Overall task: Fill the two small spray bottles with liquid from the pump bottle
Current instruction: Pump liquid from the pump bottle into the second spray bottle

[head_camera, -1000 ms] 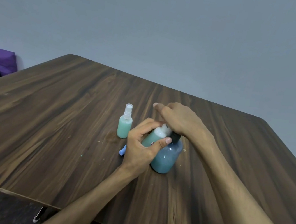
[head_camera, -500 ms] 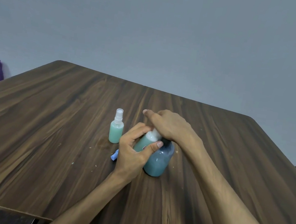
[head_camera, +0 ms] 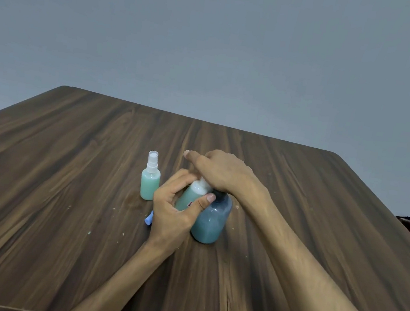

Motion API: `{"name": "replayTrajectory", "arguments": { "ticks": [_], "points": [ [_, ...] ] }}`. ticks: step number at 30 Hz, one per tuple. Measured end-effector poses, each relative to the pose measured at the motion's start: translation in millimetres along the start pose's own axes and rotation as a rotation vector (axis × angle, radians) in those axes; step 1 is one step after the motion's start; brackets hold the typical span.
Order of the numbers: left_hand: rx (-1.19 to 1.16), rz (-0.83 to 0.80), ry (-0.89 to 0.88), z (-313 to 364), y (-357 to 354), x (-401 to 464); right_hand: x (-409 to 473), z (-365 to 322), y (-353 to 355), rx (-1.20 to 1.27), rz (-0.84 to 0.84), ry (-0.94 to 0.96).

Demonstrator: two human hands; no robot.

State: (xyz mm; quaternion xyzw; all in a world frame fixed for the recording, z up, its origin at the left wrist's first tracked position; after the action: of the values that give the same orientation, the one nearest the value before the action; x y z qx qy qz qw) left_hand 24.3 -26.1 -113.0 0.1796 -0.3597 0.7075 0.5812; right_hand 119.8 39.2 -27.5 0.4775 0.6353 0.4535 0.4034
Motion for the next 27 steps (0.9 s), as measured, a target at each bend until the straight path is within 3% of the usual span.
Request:
{"name": "replayTrajectory", "arguments": {
  "ticks": [27],
  "points": [
    [0.021,0.013,0.005,1.4,1.1,0.3,1.1,0.9,3.3,-0.017,0.024,0.025]
  ]
}}
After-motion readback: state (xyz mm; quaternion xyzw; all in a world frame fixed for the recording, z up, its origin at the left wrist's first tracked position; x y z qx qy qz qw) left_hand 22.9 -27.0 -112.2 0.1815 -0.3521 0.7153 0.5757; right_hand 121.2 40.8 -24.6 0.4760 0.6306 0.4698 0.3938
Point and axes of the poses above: each hand's wrist, its own x-axis towards the middle knuckle, its own y-axis out of the back of the hand, z = x × y, the point moved 4 cm from there along x, towards the middle knuckle, and after that the axes turned 9 degrees about -x, right-handed, at the moved point
